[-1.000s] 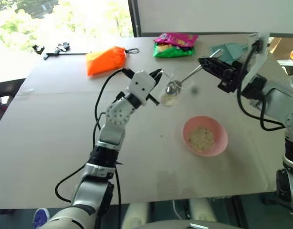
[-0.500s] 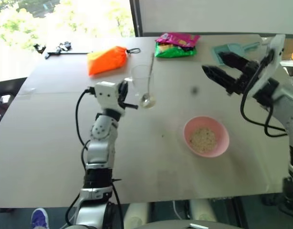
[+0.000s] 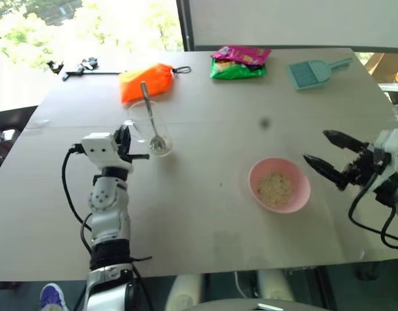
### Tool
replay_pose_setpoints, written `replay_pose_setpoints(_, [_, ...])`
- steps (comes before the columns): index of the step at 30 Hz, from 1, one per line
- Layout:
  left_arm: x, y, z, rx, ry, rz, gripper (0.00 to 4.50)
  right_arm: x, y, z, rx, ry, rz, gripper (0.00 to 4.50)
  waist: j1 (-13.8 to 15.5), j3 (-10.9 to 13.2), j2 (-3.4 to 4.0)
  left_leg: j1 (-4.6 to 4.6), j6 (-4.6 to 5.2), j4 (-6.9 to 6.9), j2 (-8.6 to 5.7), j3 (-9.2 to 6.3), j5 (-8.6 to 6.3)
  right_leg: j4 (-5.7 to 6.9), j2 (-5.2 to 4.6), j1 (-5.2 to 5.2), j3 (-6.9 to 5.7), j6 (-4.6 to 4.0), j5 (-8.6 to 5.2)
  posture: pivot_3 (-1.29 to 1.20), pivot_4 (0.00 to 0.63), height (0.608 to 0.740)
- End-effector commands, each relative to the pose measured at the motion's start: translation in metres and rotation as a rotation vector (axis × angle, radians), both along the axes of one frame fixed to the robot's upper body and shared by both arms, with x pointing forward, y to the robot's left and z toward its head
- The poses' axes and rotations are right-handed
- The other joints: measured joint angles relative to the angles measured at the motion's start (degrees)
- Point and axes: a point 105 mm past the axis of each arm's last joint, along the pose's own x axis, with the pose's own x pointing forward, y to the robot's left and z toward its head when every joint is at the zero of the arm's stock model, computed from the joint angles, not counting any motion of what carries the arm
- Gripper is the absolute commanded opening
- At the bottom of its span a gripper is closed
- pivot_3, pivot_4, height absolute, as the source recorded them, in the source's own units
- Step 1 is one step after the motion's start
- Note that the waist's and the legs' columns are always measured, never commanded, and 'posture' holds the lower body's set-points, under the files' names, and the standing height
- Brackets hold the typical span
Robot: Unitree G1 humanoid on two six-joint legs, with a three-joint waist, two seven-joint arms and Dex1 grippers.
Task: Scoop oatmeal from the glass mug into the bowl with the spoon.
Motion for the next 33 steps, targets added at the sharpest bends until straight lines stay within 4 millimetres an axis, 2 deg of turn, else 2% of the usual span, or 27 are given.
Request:
replay_pose_setpoints(1, [-0.002,0.010,0.019,0.005,-0.081,0.027,0.00,-0.022,0.003,0.033,-0.005,-0.070,0.149,4.43,-0.17,0.00,0.00,0.01,0.00,0.01,0.00,0.02,0.00,0.02,0.00,0.00,0.03,0.00,0.00,0.00,0.150,0.740])
replay_pose_setpoints(4, [0.000,0.011,0.016,0.001,-0.073,0.033,0.00,-0.037,0.003,0.033,-0.075,-0.041,0.277,4.43,-0.07,-0.01,-0.01,0.18,0.03,0.02,0.01,-0.03,-0.01,0.06,0.03,0.14,-0.01,0.00,0.00,0.00,0.150,0.740])
replay_pose_setpoints(10, [0.006,0.014,0.010,0.007,-0.057,0.040,0.00,-0.045,0.015,0.043,-0.115,-0.092,0.335,4.43,0.00,-0.01,-0.02,0.18,0.02,0.02,0.03,-0.02,-0.01,0.05,0.05,0.15,0.00,0.00,0.00,0.00,0.150,0.740])
replay_pose_setpoints(21, [0.005,0.011,0.001,0.000,-0.050,0.020,0.00,-0.042,0.005,0.033,-0.132,-0.100,0.271,4.43,0.16,-0.02,-0.03,0.17,0.01,0.02,0.02,-0.04,0.00,0.04,0.03,0.15,-0.02,0.00,0.00,0.00,0.150,0.740])
replay_pose_setpoints(25, [-0.001,0.010,-0.003,0.013,-0.045,0.007,1.41,-0.041,-0.001,0.031,-0.133,-0.093,0.258,4.50,0.10,-0.02,-0.02,0.18,0.01,0.01,0.02,-0.01,0.00,0.03,0.02,0.15,0.01,0.00,0.00,0.00,0.150,0.740])
replay_pose_setpoints(31, [-0.016,0.008,-0.007,0.019,-0.035,0.005,4.29,-0.034,-0.001,0.032,-0.108,-0.072,0.215,4.50,0.02,-0.02,-0.02,0.19,0.00,0.01,0.03,-0.02,0.00,0.04,0.03,0.15,0.01,0.00,0.00,0.00,0.150,0.740])
replay_pose_setpoints(33, [-0.025,0.008,-0.008,0.023,-0.025,0.011,4.45,-0.029,-0.001,0.031,-0.101,-0.056,0.182,4.50,0.03,-0.02,-0.02,0.19,0.01,0.00,0.03,-0.01,-0.01,0.03,0.02,0.15,0.04,0.00,0.00,0.00,0.150,0.740])
